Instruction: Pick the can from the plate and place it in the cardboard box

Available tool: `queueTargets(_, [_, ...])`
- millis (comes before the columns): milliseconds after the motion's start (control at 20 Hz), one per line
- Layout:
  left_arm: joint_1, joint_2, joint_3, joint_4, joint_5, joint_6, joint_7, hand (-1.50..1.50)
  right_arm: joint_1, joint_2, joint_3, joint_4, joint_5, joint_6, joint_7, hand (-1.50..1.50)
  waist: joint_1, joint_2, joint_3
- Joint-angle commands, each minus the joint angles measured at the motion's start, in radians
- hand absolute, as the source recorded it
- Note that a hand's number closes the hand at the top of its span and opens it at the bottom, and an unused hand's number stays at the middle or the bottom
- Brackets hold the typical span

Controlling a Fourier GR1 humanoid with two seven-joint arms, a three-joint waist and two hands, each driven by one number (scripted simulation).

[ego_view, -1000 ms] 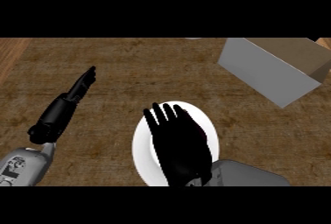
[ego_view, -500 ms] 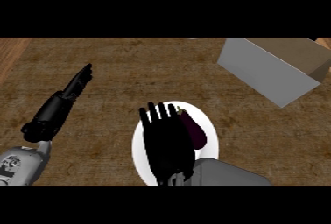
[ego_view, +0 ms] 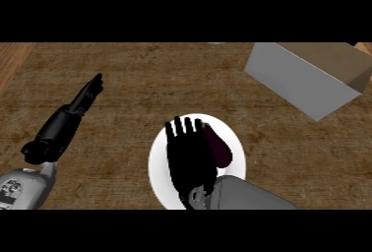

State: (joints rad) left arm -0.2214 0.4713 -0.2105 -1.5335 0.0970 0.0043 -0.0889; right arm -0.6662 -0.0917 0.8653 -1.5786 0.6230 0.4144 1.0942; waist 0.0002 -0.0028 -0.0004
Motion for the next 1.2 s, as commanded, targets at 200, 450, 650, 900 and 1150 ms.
queueTargets(200, [0.009, -0.050, 0.023, 0.033, -0.039, -0.021, -0.020, 0.00, 0.053, -0.029, -0.127, 0.008, 0.045, 0.106, -0.039, -1.50, -0.003, 0.002, 0.000])
queueTargets(450, [-0.051, -0.071, 0.033, 0.046, -0.054, -0.040, 0.014, 0.00, 0.091, 0.052, -0.088, 0.050, 0.150, 0.098, 0.018, -1.50, -0.006, 0.002, 0.000])
queueTargets(650, [0.001, -0.029, 0.080, -0.027, -0.028, -0.082, 0.041, 0.00, 0.137, 0.059, -0.092, 0.128, 0.223, 0.045, -0.040, -1.50, 0.004, 0.001, 0.000])
queueTargets(900, [-0.043, -0.111, 0.073, 0.047, -0.110, -0.068, 0.016, 0.00, 0.208, 0.075, -0.136, 0.062, 0.267, 0.090, -0.099, -1.50, -0.002, 0.002, 0.000])
queueTargets(1150, [0.025, -0.110, 0.095, -0.037, -0.108, -0.104, 0.031, 0.00, 0.167, 0.090, -0.133, 0.233, 0.319, 0.014, -0.274, 1.50, 0.006, 0.003, 0.001])
